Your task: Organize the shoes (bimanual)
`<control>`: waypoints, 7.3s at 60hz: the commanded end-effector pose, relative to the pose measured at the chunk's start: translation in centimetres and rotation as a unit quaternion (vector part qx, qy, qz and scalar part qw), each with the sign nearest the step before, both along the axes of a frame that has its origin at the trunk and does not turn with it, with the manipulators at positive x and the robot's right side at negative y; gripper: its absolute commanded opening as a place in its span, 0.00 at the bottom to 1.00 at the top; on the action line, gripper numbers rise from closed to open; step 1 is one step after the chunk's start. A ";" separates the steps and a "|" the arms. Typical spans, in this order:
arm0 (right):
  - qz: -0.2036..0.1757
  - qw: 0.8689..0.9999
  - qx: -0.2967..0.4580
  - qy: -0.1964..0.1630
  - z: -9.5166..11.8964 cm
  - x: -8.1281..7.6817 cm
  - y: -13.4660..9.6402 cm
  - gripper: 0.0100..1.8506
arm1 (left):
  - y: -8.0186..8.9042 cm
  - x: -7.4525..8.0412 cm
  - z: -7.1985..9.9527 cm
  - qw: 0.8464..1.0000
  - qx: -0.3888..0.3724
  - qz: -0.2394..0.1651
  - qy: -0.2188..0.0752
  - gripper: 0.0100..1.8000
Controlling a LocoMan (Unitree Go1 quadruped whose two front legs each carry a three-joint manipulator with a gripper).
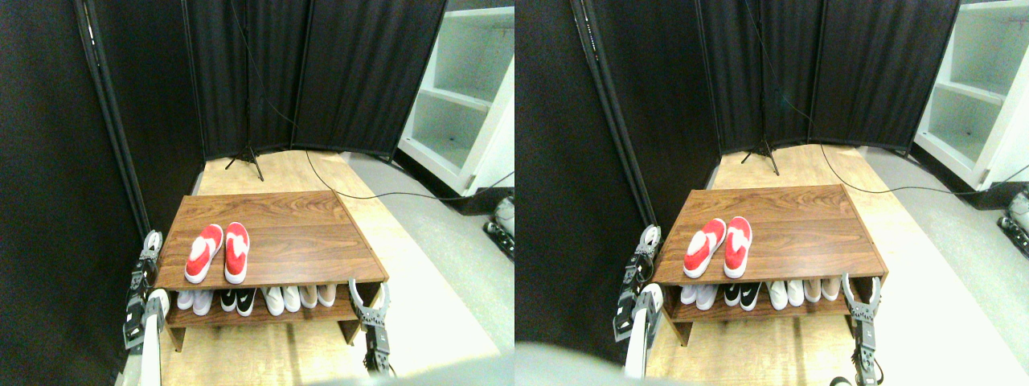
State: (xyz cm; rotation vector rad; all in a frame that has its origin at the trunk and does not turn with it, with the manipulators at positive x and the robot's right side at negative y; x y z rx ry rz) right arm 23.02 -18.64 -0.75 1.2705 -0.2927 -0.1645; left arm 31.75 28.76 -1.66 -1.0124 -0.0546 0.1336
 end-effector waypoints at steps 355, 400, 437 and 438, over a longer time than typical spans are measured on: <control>0.092 0.989 0.054 0.102 -0.5 0.4 -1.4 0.73 | -9.0 -4.7 -2.9 0.991 -0.128 0.012 -0.045 0.17; 0.133 0.979 0.069 0.134 -3.4 4.3 -1.1 0.83 | -7.9 -5.8 -2.2 0.991 -0.123 0.002 -0.056 0.11; 0.132 0.976 0.078 0.156 -4.1 8.1 -0.4 0.78 | -7.7 -8.1 -1.7 0.988 -0.144 -0.008 -0.064 0.16; 0.130 0.975 0.082 0.157 -4.1 8.2 -0.3 0.78 | -7.7 -8.2 -1.7 0.988 -0.143 -0.007 -0.063 0.17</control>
